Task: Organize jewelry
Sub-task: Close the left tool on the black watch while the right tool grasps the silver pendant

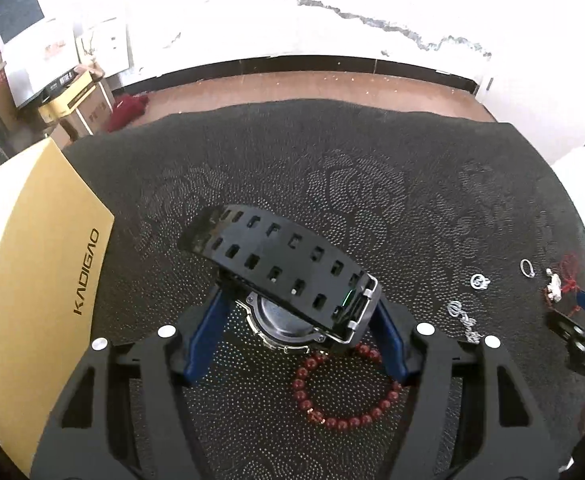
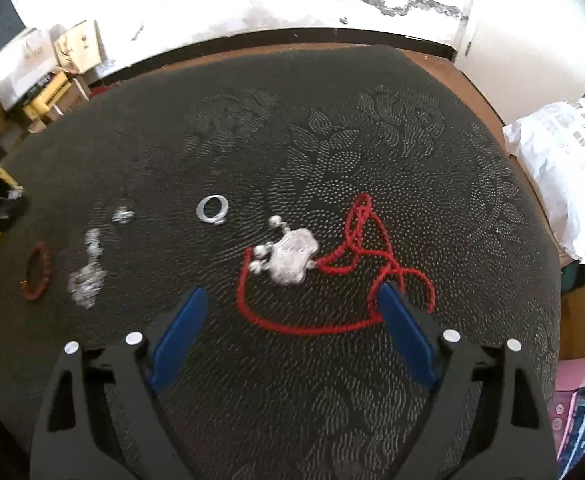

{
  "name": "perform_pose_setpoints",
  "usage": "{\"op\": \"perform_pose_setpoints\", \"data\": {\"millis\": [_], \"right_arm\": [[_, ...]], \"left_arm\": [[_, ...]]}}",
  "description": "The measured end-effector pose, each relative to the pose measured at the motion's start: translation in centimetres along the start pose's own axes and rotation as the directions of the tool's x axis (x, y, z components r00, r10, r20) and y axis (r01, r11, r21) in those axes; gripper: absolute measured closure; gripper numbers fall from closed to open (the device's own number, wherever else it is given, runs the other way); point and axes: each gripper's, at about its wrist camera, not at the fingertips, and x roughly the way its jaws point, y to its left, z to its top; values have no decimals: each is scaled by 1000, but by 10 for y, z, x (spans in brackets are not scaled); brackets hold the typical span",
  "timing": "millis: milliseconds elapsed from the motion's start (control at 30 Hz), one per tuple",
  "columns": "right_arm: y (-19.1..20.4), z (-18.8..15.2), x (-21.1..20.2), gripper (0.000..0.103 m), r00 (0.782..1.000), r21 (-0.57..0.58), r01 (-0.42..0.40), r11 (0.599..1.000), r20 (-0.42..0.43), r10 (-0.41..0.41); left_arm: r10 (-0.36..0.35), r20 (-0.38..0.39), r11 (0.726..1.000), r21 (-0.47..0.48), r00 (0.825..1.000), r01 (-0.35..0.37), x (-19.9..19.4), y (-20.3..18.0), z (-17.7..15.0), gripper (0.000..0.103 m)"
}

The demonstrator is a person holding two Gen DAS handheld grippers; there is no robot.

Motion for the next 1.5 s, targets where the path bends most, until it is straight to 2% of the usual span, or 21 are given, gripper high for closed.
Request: {"op": "perform_pose_setpoints", "data": {"millis": [167, 233, 267, 300, 567, 700, 933, 1067, 1167, 1233, 1500], "right_arm": [[-2, 4, 5, 19, 1000, 11, 3, 1000, 30, -4], [2, 4, 1, 32, 999, -8, -5, 1000, 48, 6], [4, 4, -1, 50, 998, -15, -14, 1000, 53, 15], [4, 4, -2, 64, 998, -18, -15, 1000, 56, 16], [7, 1, -7, 67, 999, -8, -4, 1000, 53, 4], [10, 3, -14, 77, 998, -20, 6, 1000, 68, -5], [15, -2, -16, 76, 998, -62, 42, 997, 55, -38], [19, -10, -13, 66, 994, -91, 94, 991, 63, -88], [10, -10, -11, 64, 997, -50, 58, 997, 48, -56], [7, -8, -11, 68, 999, -23, 30, 999, 27, -30], [6, -10, -18, 69, 999, -1, 22, 1000, 24, -22]], "left_arm": [[-25, -12, 1000, -2, 1000, 25, -1, 3, -2, 37], [-28, -11, 1000, -6, 1000, 28, -2, 6, -1, 37], [-25, -9, 1000, -4, 1000, 25, -3, 7, -1, 37], [-22, -7, 1000, -5, 1000, 22, -4, 7, -2, 37], [-23, -12, 1000, -5, 1000, 23, -4, 9, -5, 37], [-22, -13, 1000, 1, 1000, 22, -4, 8, -5, 37], [-21, -21, 1000, 10, 1000, 21, -2, 6, -9, 37], [-23, -23, 1000, 11, 999, 23, -2, 6, -7, 37], [-24, -21, 1000, 17, 999, 24, -2, 4, -7, 37], [-25, -24, 1000, 18, 999, 26, -1, 4, -8, 37], [-25, -15, 999, 23, 1000, 26, -5, 3, -10, 37]]}}
